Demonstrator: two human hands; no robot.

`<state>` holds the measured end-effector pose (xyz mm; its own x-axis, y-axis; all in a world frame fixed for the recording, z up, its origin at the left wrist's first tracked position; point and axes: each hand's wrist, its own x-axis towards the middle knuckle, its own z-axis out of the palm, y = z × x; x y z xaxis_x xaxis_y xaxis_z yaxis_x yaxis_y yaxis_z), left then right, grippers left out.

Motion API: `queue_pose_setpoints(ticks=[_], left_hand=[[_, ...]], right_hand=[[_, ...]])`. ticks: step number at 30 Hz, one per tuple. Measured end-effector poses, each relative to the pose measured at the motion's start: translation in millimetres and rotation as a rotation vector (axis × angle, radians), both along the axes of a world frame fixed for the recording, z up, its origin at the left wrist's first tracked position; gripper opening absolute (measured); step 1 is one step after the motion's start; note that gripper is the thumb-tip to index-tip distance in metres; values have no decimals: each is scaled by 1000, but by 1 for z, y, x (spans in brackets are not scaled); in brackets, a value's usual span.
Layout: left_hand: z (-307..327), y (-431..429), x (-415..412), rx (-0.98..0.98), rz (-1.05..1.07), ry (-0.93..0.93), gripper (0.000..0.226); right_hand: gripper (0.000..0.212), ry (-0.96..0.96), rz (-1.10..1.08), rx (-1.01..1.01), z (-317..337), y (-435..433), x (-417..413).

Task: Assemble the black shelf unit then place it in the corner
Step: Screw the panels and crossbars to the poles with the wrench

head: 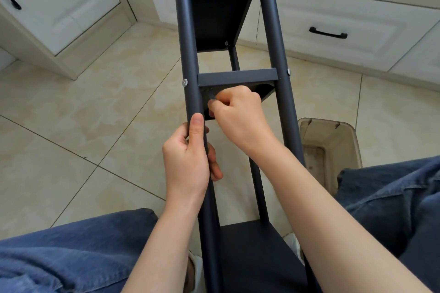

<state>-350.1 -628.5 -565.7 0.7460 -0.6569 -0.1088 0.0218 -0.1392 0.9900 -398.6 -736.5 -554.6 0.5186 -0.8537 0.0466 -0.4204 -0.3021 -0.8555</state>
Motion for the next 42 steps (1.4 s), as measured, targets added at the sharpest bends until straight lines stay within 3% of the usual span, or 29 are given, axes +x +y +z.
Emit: queue_pose_setpoints(ticks=[12, 19, 23, 31, 40, 42], left_hand=[[0, 0, -2, -8, -35, 9, 49], [2, 2, -2, -28, -47, 15, 51], [2, 2, -3, -33, -50, 11, 50], [1, 1, -4, -16, -45, -9, 49], [0, 0, -2, -1, -13, -28, 50], [-1, 0, -1, 2, 0, -35, 49]], right_hand=[[56, -139, 19, -86, -18, 0, 6], [32, -190, -49, -211, -33, 7, 11], [30, -156, -66, -235, -31, 8, 11], [45, -46, -17, -27, -22, 2, 7], [42, 3, -24, 8, -11, -7, 0], [33, 14, -1, 22, -7, -7, -1]])
